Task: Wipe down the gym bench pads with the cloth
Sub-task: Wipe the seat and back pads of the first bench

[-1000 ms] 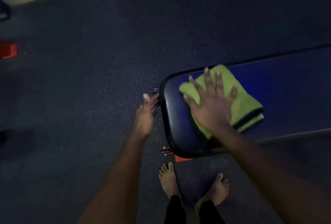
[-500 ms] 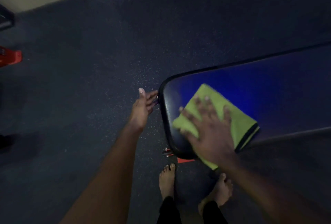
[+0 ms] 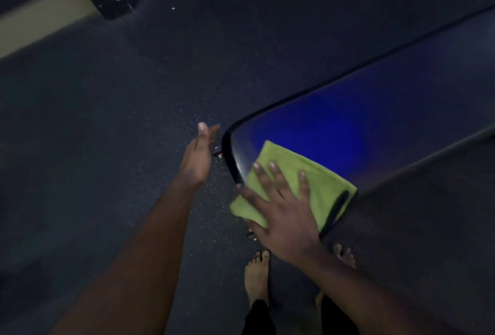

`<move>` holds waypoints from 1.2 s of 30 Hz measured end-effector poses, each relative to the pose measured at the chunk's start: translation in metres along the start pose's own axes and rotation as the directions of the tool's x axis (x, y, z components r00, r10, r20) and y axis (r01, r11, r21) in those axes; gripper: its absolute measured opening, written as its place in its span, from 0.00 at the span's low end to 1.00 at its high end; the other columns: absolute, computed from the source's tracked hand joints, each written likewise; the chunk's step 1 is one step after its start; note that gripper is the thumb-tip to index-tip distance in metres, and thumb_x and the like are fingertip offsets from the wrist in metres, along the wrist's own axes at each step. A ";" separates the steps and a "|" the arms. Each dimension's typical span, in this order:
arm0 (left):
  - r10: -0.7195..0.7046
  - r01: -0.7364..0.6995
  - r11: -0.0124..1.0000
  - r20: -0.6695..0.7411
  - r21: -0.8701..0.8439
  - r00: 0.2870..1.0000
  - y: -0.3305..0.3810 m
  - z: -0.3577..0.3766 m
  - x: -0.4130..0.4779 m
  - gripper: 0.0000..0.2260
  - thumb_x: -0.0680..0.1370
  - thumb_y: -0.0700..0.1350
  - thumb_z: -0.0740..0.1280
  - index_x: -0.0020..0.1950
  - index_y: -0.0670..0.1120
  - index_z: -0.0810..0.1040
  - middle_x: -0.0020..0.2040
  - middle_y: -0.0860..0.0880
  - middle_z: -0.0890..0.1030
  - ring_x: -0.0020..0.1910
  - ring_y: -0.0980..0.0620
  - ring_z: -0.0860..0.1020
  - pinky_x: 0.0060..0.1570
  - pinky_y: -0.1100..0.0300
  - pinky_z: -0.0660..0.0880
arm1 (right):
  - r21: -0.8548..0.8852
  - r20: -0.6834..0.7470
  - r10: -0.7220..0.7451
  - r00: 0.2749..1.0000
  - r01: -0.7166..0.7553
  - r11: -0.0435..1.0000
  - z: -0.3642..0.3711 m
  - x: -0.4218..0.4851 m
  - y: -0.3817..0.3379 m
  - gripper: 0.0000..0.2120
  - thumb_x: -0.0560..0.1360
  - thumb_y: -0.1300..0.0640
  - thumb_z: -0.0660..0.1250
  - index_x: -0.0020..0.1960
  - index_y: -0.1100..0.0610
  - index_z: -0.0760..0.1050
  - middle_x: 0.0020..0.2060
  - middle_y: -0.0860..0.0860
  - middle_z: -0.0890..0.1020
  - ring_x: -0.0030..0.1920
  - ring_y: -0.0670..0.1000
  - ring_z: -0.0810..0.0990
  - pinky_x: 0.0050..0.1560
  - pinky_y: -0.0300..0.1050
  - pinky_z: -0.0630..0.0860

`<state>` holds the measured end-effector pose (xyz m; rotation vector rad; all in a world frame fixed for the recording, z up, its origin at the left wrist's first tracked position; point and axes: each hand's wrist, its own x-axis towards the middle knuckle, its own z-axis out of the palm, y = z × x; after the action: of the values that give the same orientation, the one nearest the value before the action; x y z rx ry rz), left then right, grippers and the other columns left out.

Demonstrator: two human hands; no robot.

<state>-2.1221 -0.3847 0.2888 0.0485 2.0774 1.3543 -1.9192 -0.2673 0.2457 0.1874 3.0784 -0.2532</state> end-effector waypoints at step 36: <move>0.234 -0.171 0.906 -0.123 0.387 0.964 0.004 0.040 0.028 0.28 0.82 0.64 0.45 0.60 0.47 0.77 0.57 0.49 0.80 0.56 0.49 0.76 0.56 0.53 0.71 | 0.058 0.039 0.504 0.863 -0.505 0.861 -0.038 0.158 0.097 0.31 0.80 0.32 0.45 0.81 0.38 0.54 0.83 0.51 0.47 0.82 0.60 0.43 0.69 0.81 0.40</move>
<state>-2.1239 -0.3410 0.2678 0.3336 2.5093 1.0874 -2.0647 -0.1474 0.2586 0.9675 2.8584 -0.3232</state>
